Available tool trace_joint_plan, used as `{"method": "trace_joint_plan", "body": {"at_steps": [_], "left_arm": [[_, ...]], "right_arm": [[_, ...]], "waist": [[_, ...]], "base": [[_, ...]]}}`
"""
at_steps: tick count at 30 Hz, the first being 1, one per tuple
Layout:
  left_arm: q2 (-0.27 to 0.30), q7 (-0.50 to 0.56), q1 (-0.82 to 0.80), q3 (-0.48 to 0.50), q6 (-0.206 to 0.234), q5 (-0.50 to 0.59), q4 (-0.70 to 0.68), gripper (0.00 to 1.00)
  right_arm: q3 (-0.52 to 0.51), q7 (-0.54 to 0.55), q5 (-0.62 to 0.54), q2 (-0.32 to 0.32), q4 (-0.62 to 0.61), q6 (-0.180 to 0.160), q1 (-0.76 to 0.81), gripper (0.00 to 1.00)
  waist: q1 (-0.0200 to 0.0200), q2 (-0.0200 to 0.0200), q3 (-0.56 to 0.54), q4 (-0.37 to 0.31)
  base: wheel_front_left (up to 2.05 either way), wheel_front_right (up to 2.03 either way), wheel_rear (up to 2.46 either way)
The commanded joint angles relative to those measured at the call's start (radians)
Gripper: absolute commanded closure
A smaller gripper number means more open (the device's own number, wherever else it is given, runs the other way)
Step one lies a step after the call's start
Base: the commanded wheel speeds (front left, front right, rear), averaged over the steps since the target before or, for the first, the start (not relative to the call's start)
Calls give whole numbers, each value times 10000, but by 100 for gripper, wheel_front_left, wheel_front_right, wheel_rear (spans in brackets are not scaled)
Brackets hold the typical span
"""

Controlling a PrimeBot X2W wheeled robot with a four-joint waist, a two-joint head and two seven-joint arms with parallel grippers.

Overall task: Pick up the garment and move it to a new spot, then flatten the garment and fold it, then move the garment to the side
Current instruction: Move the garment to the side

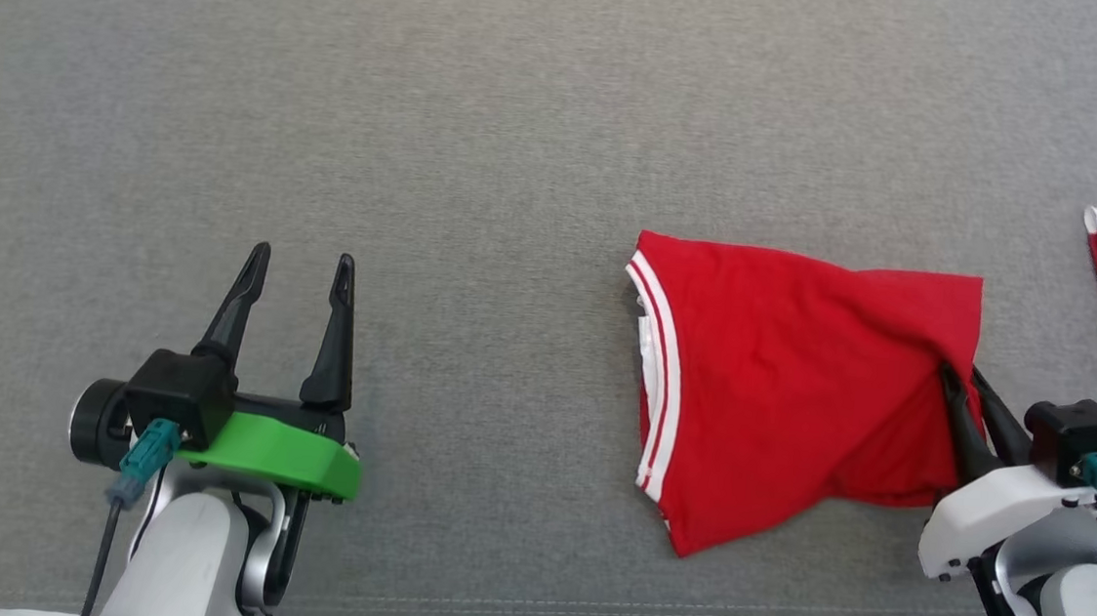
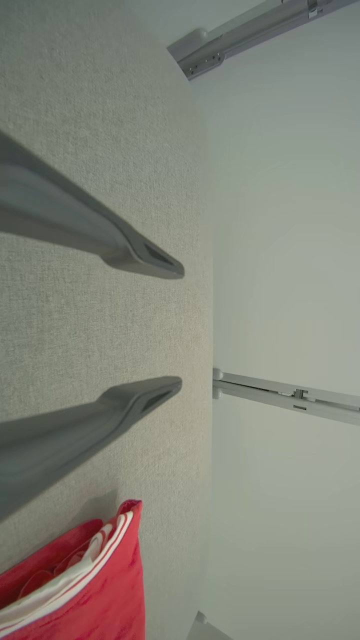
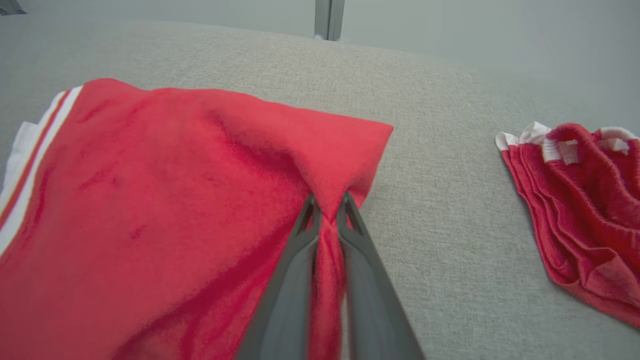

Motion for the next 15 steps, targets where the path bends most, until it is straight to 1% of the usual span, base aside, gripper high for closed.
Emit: {"method": "trace_joint_plan", "body": {"at_steps": [1, 6, 10, 11, 12, 15], "left_arm": [[53, -14, -272, -22, -36, 94, -35, 0], [58, 18, -714, -104, -75, 126, -163, 0], [106, 121, -1041, -239, -112, 231, -293, 0], [106, 121, -1041, -239, -112, 231, -293, 0], [145, 201, -1173, -302, -110, 269, -379, 0], [191, 275, -1303, -354, -118, 313, -469, 0]], "right_arm": [[-143, -97, 34, -19, -99, -20, -243, 100], [-569, -243, -146, -221, -195, -20, -1131, 100], [-999, -351, -227, -478, -68, -20, -1979, 100], [-999, -351, -227, -478, -68, -20, -1979, 100], [-1266, -439, -191, -614, 25, -20, -2388, 100], [-1534, -554, -144, -766, 177, -20, -2850, 100]], "waist": [[0, 0, 464, -987], [0, 0, 905, -1531], [0, 0, 1254, -1838], [0, 0, 1254, -1838], [0, 0, 1421, -2013], [0, 0, 1595, -2200]], "base": [[0, 0, 0], [0, 0, 0], [0, 0, 0], [0, 0, 0], [0, 0, 0], [0, 0, 0]]}}
